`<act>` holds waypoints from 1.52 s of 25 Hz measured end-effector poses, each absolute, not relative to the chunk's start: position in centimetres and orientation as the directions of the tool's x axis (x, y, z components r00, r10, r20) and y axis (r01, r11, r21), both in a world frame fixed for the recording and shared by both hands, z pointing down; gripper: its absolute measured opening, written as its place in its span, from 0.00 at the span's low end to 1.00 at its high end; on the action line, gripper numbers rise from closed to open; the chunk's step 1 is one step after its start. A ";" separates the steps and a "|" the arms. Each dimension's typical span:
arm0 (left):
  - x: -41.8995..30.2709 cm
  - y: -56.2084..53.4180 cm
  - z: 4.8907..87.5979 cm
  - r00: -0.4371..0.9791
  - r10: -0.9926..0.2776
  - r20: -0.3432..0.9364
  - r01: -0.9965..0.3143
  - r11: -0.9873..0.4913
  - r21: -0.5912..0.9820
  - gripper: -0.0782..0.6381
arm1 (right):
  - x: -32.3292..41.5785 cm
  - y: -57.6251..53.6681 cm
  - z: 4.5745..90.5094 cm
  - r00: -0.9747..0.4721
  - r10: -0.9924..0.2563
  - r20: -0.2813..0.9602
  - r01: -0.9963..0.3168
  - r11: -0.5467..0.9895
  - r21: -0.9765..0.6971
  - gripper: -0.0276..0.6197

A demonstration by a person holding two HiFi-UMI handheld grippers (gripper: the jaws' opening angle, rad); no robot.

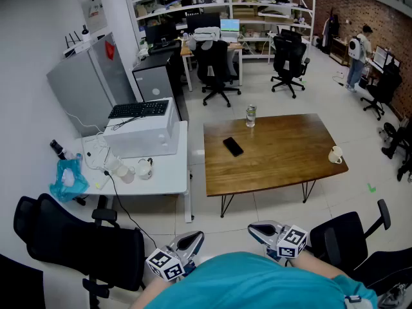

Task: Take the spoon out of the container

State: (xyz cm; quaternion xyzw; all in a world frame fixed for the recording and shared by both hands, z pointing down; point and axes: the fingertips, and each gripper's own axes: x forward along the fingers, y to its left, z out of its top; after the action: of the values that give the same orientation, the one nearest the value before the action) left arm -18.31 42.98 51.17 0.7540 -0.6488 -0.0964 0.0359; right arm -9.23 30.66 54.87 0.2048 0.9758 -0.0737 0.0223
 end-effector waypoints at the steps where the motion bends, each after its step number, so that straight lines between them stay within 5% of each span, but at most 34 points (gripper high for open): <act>1: -18.4 42.7 51.2 0.136 -0.986 -0.100 -0.970 -0.153 0.191 0.11 | -9.3 30.4 54.8 -0.916 0.394 -0.074 0.400 0.906 -0.135 0.05; 15: -13.5 31.7 50.6 0.202 -0.972 -0.118 -0.957 -0.221 0.189 0.11 | -3.4 20.3 54.8 -0.939 0.332 -0.087 0.341 0.933 -0.116 0.05; 25: -8.3 17.8 51.5 0.374 -0.920 -0.116 -0.905 -0.390 0.173 0.11 | 2.1 7.8 55.9 -0.982 0.182 -0.052 0.186 0.979 -0.085 0.05; 38: -25.3 -5.8 59.6 0.562 -0.811 -0.166 -0.778 -0.586 0.227 0.11 | -10.7 -14.9 62.3 -0.992 -0.125 -0.010 -0.124 0.989 -0.085 0.05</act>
State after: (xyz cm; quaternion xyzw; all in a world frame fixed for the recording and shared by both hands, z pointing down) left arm -25.34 -5.75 59.56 0.8813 -0.4507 -0.1269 0.0641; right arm -10.65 -14.91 62.27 -0.0622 0.9971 -0.0421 0.0075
